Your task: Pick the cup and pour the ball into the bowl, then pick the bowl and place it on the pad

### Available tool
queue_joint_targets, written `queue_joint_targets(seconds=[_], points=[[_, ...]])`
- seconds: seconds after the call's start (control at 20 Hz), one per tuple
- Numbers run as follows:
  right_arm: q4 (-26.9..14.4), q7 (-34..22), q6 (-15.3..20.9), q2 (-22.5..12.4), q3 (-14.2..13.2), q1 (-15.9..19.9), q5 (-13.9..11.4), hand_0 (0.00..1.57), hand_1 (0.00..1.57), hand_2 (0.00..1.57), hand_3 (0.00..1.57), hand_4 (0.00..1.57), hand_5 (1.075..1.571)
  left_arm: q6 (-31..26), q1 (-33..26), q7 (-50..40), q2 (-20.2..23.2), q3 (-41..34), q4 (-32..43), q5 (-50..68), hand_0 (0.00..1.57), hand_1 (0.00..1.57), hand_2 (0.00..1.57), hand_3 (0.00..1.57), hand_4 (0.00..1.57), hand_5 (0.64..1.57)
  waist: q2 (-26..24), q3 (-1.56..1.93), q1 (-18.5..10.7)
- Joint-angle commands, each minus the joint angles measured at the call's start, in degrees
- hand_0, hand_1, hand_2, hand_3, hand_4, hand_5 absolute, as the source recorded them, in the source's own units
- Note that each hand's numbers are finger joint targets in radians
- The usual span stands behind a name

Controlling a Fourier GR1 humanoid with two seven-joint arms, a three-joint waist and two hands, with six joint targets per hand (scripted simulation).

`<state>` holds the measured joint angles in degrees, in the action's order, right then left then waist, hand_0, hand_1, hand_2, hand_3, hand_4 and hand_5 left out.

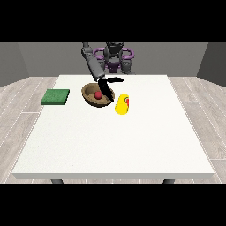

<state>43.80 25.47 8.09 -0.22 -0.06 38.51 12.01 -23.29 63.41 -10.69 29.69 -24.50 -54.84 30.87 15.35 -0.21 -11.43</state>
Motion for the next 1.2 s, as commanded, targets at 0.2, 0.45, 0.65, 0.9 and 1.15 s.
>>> queue_joint_targets(seconds=[0.2, 0.45, 0.65, 0.9, 1.15], points=[[-6.64, 5.64, -2.65, -1.55, -4.2, 1.26, 1.63, 0.0, 0.0, 0.0, 0.0, 0.0, 1.569, 0.48, 1.0, -2.8, -1.17, 1.62, -5.63, 3.05, 0.0, 0.0, 0.0, 0.0, 0.09, 1.568, 4.38, 0.28, -3.33], [-6.68, 4.84, -0.95, -0.96, -4.27, 2.66, 1.38, 0.0, 0.0, 0.0, 0.0, 0.0, 1.567, 1.82, 3.48, -4.55, 0.23, 1.25, -6.55, 4.25, 0.0, 0.0, 0.0, 0.0, 0.0, 1.568, 5.55, 0.27, -5.38], [-6.35, -0.93, -5.1, 0.14, -6.67, -1.84, 9.87, 0.7, 0.7, 0.0, 0.0, 0.69, 1.482, 1.67, 5.08, -4.2, 0.78, 0.54, -6.8, 5.07, 0.0, 0.0, 0.0, 0.0, 0.0, 1.57, 7.83, 0.36, -4.48], [-7.01, -2.96, 3.57, -1.39, -3.9, -1.25, 1.31, 1.57, 1.57, 1.57, 1.16, 0.98, 1.57, 2.7, 7.86, -6.19, 0.48, 1.19, -7.2, 6.22, 0.0, 0.0, 0.0, 0.0, 0.0, 1.571, 9.26, 0.22, -6.89], [-3.31, -10.88, 6.65, -4.7, -2.36, -2.0, -1.13, 1.57, 1.57, 1.57, 1.56, 1.05, 1.569, 0.81, 3.48, -6.39, 2.07, -0.14, -3.98, 6.59, 0.0, 0.0, 0.0, 0.0, 0.0, 1.571, 4.72, 0.06, -4.44]])
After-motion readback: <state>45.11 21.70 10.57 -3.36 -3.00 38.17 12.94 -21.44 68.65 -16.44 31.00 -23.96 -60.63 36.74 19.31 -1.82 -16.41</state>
